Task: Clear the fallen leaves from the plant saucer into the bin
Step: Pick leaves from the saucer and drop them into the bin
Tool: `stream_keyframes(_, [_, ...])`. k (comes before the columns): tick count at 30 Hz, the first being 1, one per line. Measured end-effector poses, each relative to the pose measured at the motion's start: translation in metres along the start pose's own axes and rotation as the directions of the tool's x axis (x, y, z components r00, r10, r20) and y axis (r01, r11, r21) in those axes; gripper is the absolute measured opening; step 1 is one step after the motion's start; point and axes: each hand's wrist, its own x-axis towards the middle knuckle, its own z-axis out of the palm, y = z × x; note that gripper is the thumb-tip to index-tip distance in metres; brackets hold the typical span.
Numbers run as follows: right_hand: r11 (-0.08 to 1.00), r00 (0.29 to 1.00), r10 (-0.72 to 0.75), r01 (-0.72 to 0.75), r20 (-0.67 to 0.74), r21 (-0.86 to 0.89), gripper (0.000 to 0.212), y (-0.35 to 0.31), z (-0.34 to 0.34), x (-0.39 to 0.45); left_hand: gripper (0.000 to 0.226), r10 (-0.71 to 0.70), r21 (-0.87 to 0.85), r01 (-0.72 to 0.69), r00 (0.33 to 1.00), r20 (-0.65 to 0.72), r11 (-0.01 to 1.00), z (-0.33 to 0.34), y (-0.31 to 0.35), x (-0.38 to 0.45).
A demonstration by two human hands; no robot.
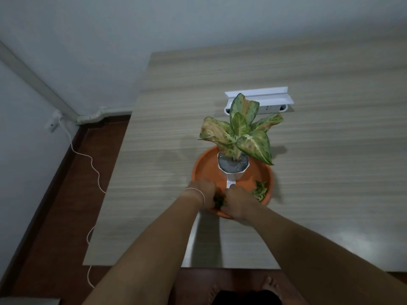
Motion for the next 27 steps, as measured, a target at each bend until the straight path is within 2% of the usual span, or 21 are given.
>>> stream_keyframes(4, [0.998,1.0,0.029,-0.028,0.01,-0.063,0.041,-0.004,0.01,0.007,0.038,0.005,-0.012,-0.005,1.0,0.015,1.0,0.01,0.002,0.01])
stream_keyframes(10, [0.998,0.999,0.046,-0.047,-0.008,-0.032,0.036,-0.007,0.014,0.013,0.04,0.033,-0.063,-0.031,0.999,0.025,0.998,0.01,0.009,0.017])
stream_keyframes(18, [1.0,0.998,0.025,-0.025,-0.065,0.009,0.029,-0.006,0.015,0.018,0.029,0.026,-0.09,-0.032,0.997,-0.067,0.995,0.015,0.008,0.025])
stream_keyframes(27, [0.998,0.999,0.042,-0.04,-0.032,0.056,0.021,-0.003,0.014,0.026,0.023,0.004,-0.128,-0.012,0.998,-0.07,0.992,0.019,0.003,0.032])
